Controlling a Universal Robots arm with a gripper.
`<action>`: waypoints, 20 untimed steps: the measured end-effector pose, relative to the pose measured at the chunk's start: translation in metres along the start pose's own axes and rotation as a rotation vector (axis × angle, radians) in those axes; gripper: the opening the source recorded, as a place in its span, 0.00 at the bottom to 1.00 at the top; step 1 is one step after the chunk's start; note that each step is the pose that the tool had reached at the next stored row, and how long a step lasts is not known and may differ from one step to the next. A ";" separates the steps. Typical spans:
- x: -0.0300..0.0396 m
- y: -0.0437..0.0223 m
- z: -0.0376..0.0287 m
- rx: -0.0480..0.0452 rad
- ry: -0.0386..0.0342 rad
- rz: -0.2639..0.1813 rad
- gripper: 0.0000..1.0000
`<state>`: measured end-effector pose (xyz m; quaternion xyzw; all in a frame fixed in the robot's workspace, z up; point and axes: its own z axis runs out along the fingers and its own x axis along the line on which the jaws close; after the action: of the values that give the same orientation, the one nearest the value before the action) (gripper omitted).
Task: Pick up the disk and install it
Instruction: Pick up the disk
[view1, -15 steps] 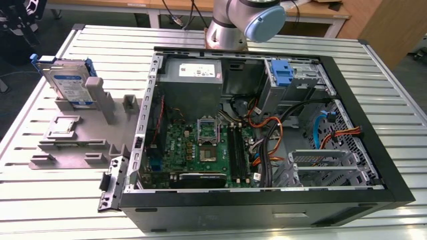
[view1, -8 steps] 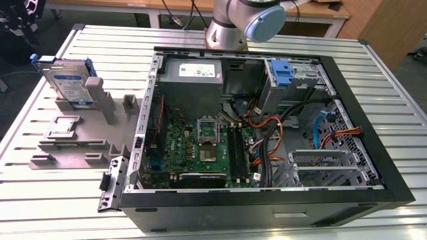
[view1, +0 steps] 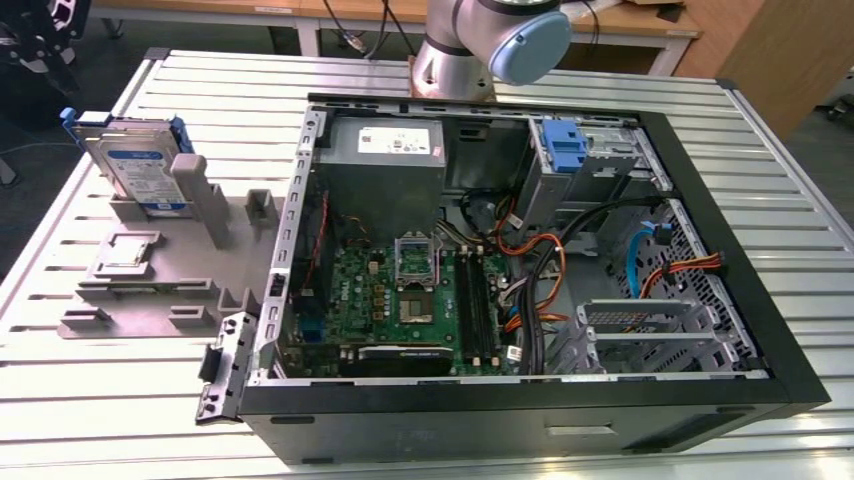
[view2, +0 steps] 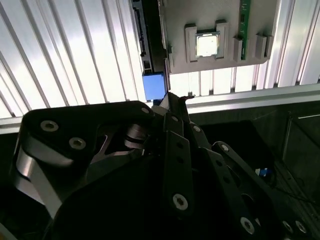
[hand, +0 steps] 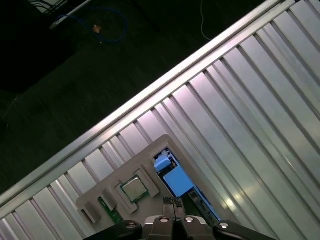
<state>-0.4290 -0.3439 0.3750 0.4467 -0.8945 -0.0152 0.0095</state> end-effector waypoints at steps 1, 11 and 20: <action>0.0000 0.0000 0.0001 0.0001 0.0004 -0.015 0.10; 0.0000 0.0000 0.0016 0.0188 -0.0061 -0.113 0.10; 0.0000 -0.0001 0.0031 0.0316 -0.0123 -0.185 0.10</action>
<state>-0.4290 -0.3438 0.3719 0.5274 -0.8496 -0.0047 -0.0046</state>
